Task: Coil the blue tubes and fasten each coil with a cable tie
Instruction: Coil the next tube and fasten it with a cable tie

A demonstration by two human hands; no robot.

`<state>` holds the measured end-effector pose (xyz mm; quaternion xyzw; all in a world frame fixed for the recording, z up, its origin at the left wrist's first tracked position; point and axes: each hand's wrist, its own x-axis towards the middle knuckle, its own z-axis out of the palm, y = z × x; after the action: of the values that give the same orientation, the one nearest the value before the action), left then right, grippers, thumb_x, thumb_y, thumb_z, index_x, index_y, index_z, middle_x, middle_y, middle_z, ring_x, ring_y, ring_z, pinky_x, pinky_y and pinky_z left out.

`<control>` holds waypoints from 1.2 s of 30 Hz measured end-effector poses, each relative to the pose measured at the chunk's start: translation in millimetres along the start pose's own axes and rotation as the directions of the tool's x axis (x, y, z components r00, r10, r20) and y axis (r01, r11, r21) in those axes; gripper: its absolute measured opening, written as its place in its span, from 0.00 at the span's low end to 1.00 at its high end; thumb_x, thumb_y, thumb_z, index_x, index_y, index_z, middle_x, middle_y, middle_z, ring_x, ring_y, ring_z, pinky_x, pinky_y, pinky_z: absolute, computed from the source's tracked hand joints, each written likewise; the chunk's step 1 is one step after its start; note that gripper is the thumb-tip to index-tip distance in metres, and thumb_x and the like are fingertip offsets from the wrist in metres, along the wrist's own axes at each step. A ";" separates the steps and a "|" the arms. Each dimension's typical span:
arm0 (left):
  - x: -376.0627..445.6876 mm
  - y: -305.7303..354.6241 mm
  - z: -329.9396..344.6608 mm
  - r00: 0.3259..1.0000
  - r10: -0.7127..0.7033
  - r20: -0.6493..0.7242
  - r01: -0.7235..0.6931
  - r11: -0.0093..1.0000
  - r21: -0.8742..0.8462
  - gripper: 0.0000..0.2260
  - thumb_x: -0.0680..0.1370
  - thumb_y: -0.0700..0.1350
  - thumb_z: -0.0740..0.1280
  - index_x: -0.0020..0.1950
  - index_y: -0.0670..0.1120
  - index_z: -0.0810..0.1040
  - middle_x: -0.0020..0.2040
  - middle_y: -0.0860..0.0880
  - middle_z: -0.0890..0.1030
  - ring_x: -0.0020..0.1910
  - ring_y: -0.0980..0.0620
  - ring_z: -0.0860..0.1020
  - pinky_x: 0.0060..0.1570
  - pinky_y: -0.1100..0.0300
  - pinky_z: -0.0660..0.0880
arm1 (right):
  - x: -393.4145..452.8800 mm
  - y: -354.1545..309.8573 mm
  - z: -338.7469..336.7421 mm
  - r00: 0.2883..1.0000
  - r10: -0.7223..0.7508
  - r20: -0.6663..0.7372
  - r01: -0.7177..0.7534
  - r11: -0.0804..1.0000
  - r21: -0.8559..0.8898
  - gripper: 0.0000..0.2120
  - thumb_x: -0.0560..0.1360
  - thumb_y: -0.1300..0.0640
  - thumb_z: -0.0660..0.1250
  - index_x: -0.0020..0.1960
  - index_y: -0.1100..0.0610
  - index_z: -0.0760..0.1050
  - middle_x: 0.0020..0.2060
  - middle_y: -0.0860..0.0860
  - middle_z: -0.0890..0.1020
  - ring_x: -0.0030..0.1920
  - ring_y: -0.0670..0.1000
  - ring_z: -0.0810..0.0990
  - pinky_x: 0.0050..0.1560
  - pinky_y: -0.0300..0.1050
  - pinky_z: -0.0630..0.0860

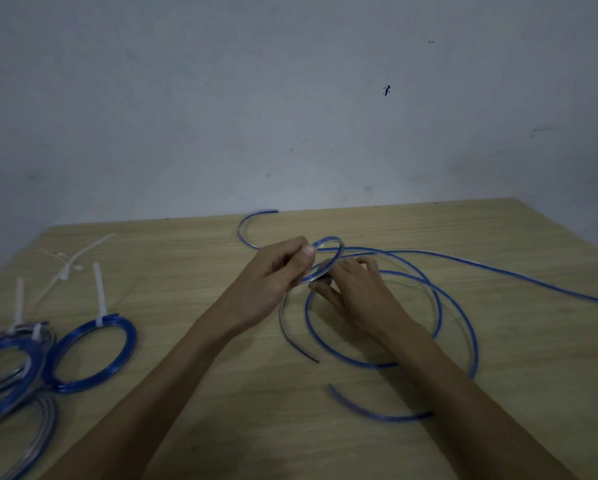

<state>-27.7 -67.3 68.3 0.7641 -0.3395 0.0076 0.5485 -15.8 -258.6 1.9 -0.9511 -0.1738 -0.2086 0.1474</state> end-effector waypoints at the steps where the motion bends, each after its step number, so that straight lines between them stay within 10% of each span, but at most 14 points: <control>1: -1.1 -0.3 -0.6 0.999 0.006 0.035 -0.008 0.999 0.051 0.16 0.85 0.48 0.58 0.38 0.44 0.66 0.33 0.52 0.64 0.33 0.55 0.64 0.36 0.58 0.62 | 2.2 5.4 -2.4 0.999 0.003 0.042 -0.004 1.000 0.025 0.17 0.81 0.42 0.57 0.49 0.52 0.78 0.45 0.48 0.83 0.49 0.52 0.79 0.58 0.50 0.65; 8: -9.2 -9.6 13.7 0.954 -0.069 0.292 -0.063 0.906 0.418 0.15 0.84 0.49 0.59 0.39 0.46 0.72 0.31 0.52 0.72 0.30 0.55 0.68 0.35 0.58 0.68 | 8.9 44.3 -22.2 0.991 0.113 -0.067 -0.111 0.993 0.037 0.11 0.81 0.47 0.64 0.52 0.52 0.81 0.42 0.45 0.78 0.41 0.49 0.78 0.38 0.46 0.70; 20: -10.1 -54.5 25.7 0.963 0.147 0.227 -0.270 0.456 0.848 0.12 0.85 0.53 0.51 0.45 0.51 0.68 0.42 0.53 0.73 0.44 0.51 0.67 0.50 0.56 0.63 | 14.0 22.8 -26.9 0.968 0.157 -0.195 -0.123 0.976 0.179 0.10 0.82 0.52 0.64 0.58 0.52 0.82 0.44 0.48 0.82 0.40 0.47 0.77 0.44 0.50 0.77; 36: -8.3 -51.6 34.6 0.914 0.344 0.214 -0.316 0.277 0.907 0.07 0.82 0.50 0.60 0.49 0.48 0.71 0.44 0.49 0.73 0.46 0.49 0.69 0.52 0.55 0.64 | 15.5 14.2 -36.5 0.936 0.223 -0.271 -0.131 0.938 0.320 0.10 0.81 0.56 0.66 0.57 0.58 0.84 0.46 0.51 0.85 0.44 0.46 0.79 0.46 0.34 0.72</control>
<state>-19.4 -83.6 8.3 0.8499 -0.4181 0.3206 0.0096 -9.6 -280.0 37.7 -0.8865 -0.0913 -0.3091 0.3320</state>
